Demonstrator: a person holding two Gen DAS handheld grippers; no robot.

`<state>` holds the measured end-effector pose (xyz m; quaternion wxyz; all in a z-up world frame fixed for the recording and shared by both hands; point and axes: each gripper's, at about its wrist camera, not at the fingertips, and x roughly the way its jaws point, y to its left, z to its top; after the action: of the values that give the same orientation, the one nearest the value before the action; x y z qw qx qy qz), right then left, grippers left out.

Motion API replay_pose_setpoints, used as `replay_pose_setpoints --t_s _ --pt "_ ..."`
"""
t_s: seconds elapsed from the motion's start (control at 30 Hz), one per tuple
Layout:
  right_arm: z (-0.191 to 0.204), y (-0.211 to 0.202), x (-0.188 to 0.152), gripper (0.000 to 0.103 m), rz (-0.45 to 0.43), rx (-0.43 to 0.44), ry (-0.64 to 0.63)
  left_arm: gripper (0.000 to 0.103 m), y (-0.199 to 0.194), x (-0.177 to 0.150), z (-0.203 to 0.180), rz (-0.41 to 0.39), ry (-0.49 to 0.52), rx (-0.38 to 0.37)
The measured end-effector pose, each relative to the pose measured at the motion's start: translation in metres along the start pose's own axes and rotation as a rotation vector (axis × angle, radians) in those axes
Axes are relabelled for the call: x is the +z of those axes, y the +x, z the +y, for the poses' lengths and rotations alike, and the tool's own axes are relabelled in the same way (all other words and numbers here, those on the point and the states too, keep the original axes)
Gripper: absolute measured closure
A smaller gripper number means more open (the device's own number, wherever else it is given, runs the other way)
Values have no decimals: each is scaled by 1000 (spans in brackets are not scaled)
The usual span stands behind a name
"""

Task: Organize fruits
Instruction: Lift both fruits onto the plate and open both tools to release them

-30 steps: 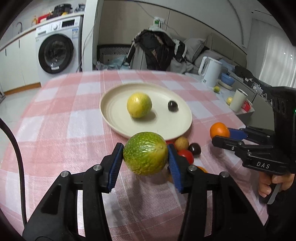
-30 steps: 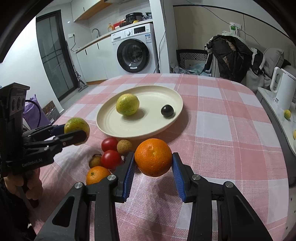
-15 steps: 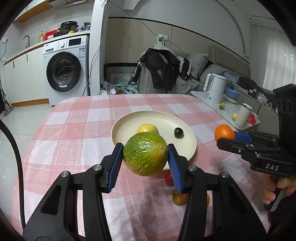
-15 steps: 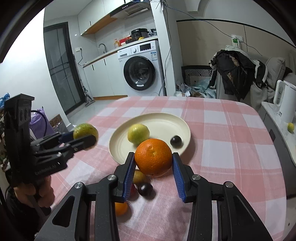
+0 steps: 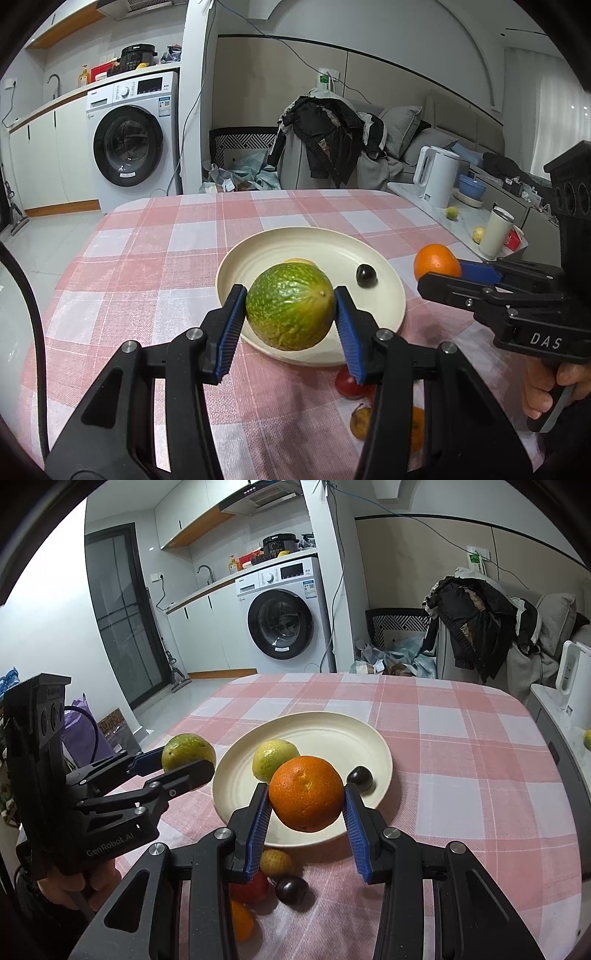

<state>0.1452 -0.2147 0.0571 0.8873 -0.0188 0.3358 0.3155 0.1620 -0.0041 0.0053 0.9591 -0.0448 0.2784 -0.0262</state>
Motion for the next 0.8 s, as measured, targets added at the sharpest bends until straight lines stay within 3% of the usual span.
replay_pose_setpoints --t_s 0.47,0.8 --pt "-1 35 2 62 67 9 10 58 37 -1 6 37 19 39" --pt "-4 62 -5 62 128 -19 9 58 47 -4 4 69 37 24"
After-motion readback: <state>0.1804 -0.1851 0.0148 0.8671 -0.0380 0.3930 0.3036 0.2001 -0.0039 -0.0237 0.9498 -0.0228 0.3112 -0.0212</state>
